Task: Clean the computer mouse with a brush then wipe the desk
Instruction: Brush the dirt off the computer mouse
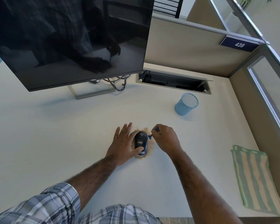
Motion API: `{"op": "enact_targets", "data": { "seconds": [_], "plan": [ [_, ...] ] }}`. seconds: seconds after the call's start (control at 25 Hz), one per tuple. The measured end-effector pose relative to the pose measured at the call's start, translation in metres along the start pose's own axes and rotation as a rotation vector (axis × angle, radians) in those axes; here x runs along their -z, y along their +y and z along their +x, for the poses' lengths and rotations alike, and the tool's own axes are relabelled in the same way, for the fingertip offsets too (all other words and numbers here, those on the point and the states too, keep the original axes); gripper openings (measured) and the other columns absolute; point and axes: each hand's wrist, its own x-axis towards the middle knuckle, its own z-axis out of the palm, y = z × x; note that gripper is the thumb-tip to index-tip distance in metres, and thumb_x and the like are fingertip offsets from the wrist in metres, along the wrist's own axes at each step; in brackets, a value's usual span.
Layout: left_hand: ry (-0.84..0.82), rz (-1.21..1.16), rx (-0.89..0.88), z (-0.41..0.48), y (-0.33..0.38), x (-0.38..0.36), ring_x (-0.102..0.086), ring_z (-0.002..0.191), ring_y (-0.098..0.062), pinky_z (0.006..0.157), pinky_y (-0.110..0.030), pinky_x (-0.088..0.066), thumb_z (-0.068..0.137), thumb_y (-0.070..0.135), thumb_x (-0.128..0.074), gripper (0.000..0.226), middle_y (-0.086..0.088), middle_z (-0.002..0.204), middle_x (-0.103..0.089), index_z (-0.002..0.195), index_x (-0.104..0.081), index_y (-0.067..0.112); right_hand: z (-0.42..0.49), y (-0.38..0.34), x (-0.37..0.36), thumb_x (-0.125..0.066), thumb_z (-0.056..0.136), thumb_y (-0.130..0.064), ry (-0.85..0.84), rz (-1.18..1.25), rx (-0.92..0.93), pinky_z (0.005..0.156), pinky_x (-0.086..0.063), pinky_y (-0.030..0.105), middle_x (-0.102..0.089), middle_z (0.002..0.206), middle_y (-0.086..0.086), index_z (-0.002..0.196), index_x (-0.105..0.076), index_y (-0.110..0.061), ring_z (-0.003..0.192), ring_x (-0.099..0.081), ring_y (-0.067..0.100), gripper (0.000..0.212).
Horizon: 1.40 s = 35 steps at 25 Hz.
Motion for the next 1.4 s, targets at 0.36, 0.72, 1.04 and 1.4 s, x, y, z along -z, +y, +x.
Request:
{"op": "enact_targets", "data": {
  "seconds": [0.36,0.72,1.04,1.4],
  "plan": [
    [-0.002,-0.014,-0.004,-0.001,-0.002,-0.001,0.008,0.159,-0.024,0.127,-0.047,0.007,0.092,0.076,-0.032,0.083,-0.006,0.173,0.002,0.158,-0.027,0.027,0.006,0.002,0.001,-0.053,0.091,-0.023,0.078,0.098,-0.041,0.058,-0.045,0.027,-0.068,0.085,-0.008,0.09,-0.07,-0.022,0.074,-0.062,0.014,0.017],
    [-0.007,-0.018,0.002,0.0,-0.001,-0.001,0.008,0.159,-0.024,0.127,-0.048,0.007,0.091,0.077,-0.03,0.084,-0.006,0.173,0.002,0.158,-0.027,0.027,0.014,0.004,-0.008,-0.055,0.095,-0.023,0.018,0.217,-0.085,0.074,-0.055,0.036,-0.072,0.091,-0.003,0.095,-0.071,-0.018,0.082,-0.065,0.015,0.017],
    [-0.005,-0.017,0.005,-0.001,0.0,0.0,0.008,0.159,-0.023,0.128,-0.048,0.007,0.09,0.077,-0.029,0.086,-0.006,0.173,0.002,0.158,-0.028,0.026,-0.006,0.011,-0.011,-0.055,0.091,-0.02,0.056,0.247,-0.143,0.053,-0.041,0.03,-0.07,0.078,0.0,0.084,-0.07,-0.016,0.059,-0.054,0.013,0.017],
    [-0.01,-0.011,0.01,-0.001,0.002,0.001,0.009,0.159,-0.023,0.127,-0.047,0.008,0.09,0.077,-0.03,0.086,-0.006,0.173,0.003,0.158,-0.027,0.025,-0.025,0.02,-0.005,-0.058,0.084,-0.018,-0.068,0.165,-0.157,0.054,-0.04,0.03,-0.071,0.074,0.005,0.078,-0.069,-0.013,0.059,-0.052,0.014,0.014]
  ]
}}
